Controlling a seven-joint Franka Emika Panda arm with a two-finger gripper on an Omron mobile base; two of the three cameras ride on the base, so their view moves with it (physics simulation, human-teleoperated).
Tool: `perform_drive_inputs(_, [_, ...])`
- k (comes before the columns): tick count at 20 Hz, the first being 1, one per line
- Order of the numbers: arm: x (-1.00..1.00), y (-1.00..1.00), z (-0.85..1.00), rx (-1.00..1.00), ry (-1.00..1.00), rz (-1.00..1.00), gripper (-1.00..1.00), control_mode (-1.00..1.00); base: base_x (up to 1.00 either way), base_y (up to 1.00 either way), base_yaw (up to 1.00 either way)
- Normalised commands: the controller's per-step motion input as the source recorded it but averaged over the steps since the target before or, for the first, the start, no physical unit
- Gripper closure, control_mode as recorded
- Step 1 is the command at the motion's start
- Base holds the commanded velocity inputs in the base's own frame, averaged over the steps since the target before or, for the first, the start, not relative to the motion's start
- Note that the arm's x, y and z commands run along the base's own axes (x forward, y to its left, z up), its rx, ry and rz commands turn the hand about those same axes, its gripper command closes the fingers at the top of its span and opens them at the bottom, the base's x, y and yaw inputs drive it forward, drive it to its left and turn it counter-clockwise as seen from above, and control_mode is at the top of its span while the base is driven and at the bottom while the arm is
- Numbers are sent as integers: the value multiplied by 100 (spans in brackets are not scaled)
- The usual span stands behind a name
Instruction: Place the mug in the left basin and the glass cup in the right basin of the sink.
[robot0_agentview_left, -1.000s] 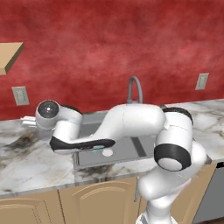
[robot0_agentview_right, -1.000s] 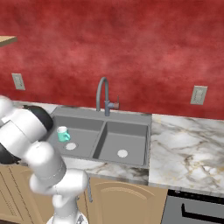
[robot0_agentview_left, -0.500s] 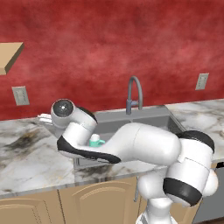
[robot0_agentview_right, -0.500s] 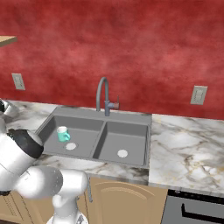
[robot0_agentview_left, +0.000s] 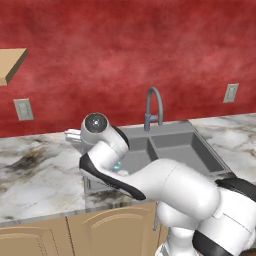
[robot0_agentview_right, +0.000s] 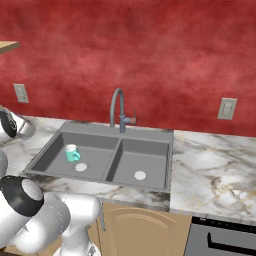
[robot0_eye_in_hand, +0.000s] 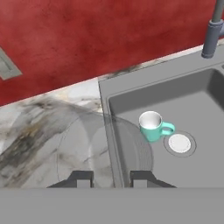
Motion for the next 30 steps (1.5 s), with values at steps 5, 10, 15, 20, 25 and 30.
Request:
perform_drive_inputs(5, [0,-46,0,-8,0,0,100,-100,0,0,0])
perform_drive_inputs(10, [-6,-45,0,-9,0,0,100,-100,0,0,0])
perform_drive_inputs(15, [-14,-39,0,-7,0,0,100,-100,0,0,0])
perform_drive_inputs(20, [-23,-34,0,-5,0,0,100,-100,0,0,0])
perform_drive_inputs(25, [-33,-36,0,-2,0,0,100,-100,0,0,0])
perform_drive_inputs(30, [-30,-40,0,0,0,0,100,-100,0,0,0])
